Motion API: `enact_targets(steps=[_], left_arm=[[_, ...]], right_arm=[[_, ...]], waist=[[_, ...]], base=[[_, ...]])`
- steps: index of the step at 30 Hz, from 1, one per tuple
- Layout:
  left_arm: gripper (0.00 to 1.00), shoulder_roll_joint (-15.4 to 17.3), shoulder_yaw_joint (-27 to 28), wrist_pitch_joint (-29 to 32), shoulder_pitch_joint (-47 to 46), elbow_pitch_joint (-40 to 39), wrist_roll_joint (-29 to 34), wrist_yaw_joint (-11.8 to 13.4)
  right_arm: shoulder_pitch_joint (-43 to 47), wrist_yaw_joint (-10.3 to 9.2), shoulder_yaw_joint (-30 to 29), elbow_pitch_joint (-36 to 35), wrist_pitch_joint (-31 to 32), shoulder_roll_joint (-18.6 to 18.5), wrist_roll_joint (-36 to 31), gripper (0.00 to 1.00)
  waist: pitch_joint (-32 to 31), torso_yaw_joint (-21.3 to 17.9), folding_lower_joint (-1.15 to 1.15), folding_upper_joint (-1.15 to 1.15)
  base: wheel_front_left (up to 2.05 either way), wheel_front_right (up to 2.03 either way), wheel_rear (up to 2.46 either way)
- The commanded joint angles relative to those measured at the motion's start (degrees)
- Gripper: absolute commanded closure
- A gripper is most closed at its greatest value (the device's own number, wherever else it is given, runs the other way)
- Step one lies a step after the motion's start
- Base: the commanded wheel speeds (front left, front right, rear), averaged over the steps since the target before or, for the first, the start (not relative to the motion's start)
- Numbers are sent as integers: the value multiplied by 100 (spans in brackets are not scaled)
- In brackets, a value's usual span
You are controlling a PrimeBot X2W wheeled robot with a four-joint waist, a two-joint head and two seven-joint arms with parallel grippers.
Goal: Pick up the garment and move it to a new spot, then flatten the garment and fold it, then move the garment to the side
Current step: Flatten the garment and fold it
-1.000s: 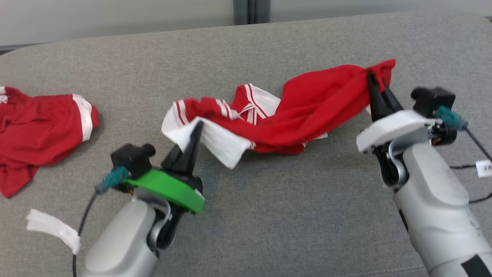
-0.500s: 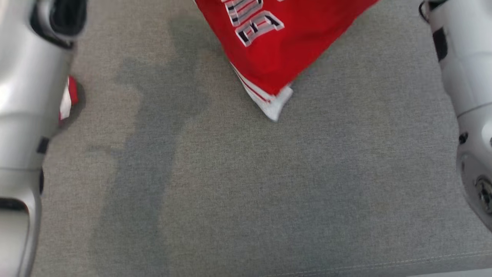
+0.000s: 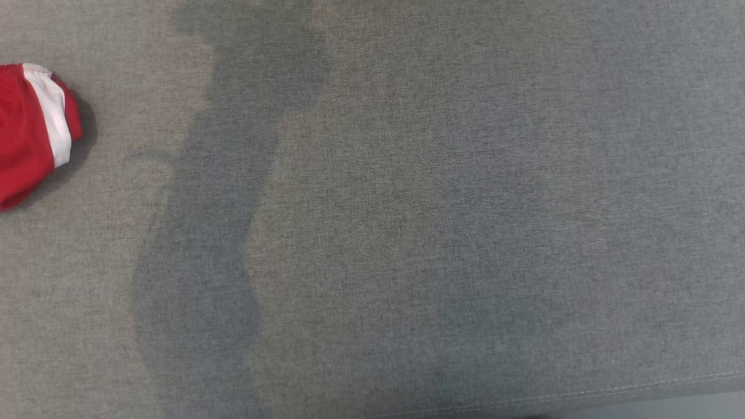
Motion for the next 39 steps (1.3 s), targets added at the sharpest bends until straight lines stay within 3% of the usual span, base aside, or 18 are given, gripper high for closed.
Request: enact_targets(steps=[1, 8, 13, 19, 21, 29, 39], left_arm=[[100, 50, -107, -54, 10, 31, -49, -16], [100, 196, -483, -243, 834, -46, -408, -16], [100, 336, -835, -345, 1900, -315, -176, -17], [100, 324, 22, -339, 3731, -1132, 364, -9], [100, 375, 329, -341, 4281, -1478, 831, 78], [100, -86, 1177, -341, 6676, -2541, 1852, 209], [100, -482, 1536, -342, 8887, -3083, 2315, 113]], right_arm=[[78, 1, 50, 52, -16, 8, -77, 100], [767, 2, 142, 1, -16, 125, 60, 100], [1894, 2, 286, -349, -17, 193, 513, 100], [3504, 1, 511, -1197, -17, 128, 1052, 100], [4022, 2, 552, -1532, -17, 116, 1241, 100], [6008, 2, 931, -2480, -16, 26, 1681, 100], [7903, 2, 978, -3003, -17, -232, 1948, 100]], waist=[[22, 3, -1, 0], [80, -6, -1, 0], [-46, -30, -1, 0], [-243, -88, -1, 0], [-313, -128, -1, 0], [-649, -181, -1, 0], [-1243, -188, -1, 0]], base=[[0, 0, 0], [0, 0, 0], [0, 0, 0], [0, 0, 0], [0, 0, 0], [0, 0, 0], [0, 0, 0]])
